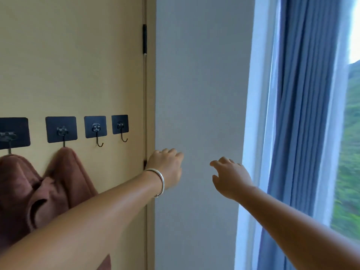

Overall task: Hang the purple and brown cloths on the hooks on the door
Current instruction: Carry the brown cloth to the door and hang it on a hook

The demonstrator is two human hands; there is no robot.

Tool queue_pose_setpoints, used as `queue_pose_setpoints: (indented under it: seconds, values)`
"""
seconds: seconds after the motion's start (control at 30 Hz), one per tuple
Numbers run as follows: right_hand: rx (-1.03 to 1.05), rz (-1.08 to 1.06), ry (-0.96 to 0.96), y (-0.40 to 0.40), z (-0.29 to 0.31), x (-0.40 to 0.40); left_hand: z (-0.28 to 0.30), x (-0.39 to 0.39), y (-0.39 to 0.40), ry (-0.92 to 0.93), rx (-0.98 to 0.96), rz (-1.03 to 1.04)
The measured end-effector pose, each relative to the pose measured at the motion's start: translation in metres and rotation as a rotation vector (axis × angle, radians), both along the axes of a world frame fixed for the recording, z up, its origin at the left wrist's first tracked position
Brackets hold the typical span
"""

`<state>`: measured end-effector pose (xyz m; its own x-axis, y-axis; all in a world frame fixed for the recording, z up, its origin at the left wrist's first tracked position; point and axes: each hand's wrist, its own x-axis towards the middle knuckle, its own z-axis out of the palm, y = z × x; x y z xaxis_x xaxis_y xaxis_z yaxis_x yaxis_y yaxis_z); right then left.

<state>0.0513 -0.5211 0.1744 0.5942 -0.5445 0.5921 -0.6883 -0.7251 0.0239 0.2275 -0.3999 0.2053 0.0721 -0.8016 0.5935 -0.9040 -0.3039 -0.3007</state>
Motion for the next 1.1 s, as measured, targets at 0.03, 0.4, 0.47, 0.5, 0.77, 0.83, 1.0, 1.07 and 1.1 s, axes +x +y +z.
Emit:
queue_pose_setpoints:
  seconds: [0.03, 0.4, 0.47, 0.5, 0.77, 0.83, 1.0, 1.07, 1.1]
  values:
    - [-0.005, -0.044, 0.005, 0.000, -0.001, -0.017, -0.003, -0.013, -0.007, 0.002, 0.005, -0.041]
    - [0.005, -0.432, 0.020, 0.011, 0.006, -0.230, -0.001, -0.192, -0.071, 0.008, 0.015, -0.422]
    - [0.014, -0.509, 0.016, 0.017, 0.007, -0.276, 0.001, -0.235, -0.079, 0.016, 0.017, -0.503]
    - [0.015, -0.545, 0.019, 0.021, 0.006, -0.299, 0.001, -0.257, -0.082, 0.014, 0.019, -0.542]
    - [0.048, -0.821, 0.020, 0.070, 0.002, -0.486, -0.002, -0.454, -0.087, -0.003, 0.026, -0.827]
    - [0.057, -0.887, 0.022, 0.088, -0.001, -0.530, -0.004, -0.503, -0.083, -0.001, 0.033, -0.891]
    - [0.095, -1.057, 0.023, 0.148, -0.012, -0.635, -0.012, -0.622, -0.061, 0.014, 0.050, -1.044]
    - [0.117, -1.137, 0.016, 0.177, -0.017, -0.675, -0.019, -0.669, -0.048, 0.012, 0.070, -1.127]
    - [0.130, -1.177, 0.009, 0.192, -0.020, -0.694, -0.022, -0.691, -0.042, 0.011, 0.080, -1.165]
